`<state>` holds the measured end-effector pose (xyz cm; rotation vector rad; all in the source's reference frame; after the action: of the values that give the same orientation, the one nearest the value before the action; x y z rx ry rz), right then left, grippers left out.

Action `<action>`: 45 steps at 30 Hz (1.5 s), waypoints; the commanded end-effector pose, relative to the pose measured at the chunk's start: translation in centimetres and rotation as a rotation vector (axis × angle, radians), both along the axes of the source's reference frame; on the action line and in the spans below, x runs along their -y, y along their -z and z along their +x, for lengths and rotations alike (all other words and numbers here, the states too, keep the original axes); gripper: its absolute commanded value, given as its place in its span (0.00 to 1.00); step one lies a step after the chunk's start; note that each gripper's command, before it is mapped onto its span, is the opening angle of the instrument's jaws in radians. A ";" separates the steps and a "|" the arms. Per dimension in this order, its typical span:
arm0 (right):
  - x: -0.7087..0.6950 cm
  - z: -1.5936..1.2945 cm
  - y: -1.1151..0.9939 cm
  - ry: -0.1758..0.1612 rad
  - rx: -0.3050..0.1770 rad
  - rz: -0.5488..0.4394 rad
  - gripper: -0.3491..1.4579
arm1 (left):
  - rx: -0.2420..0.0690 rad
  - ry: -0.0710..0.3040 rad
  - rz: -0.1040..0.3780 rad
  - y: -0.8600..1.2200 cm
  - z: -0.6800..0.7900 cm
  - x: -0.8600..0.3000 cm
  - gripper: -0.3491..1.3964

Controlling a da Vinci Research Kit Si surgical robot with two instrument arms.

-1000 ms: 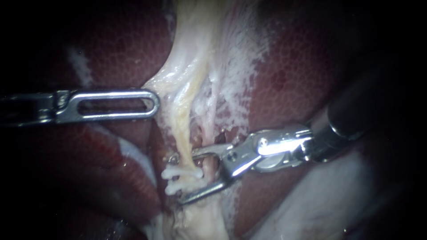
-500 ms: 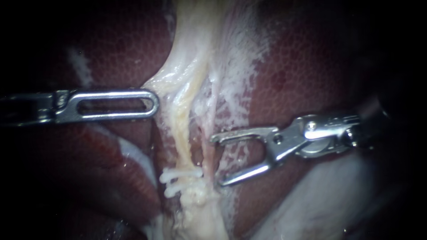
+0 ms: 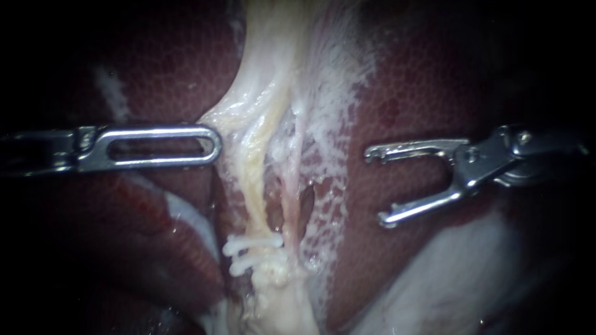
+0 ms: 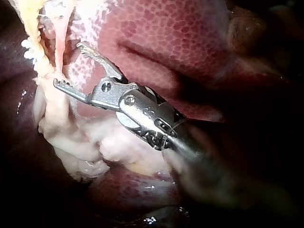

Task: Going back second clip left tube

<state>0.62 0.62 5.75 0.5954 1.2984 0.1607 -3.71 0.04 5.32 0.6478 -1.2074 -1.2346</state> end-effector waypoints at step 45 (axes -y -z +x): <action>0.08 0.17 -0.08 -0.006 0.003 -0.012 0.52 | -0.009 -0.022 -0.015 -0.43 -0.48 0.16 0.00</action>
<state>0.79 0.53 5.83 0.5805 1.2976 0.1581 -4.18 -0.12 5.76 0.6411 -1.1975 -1.2081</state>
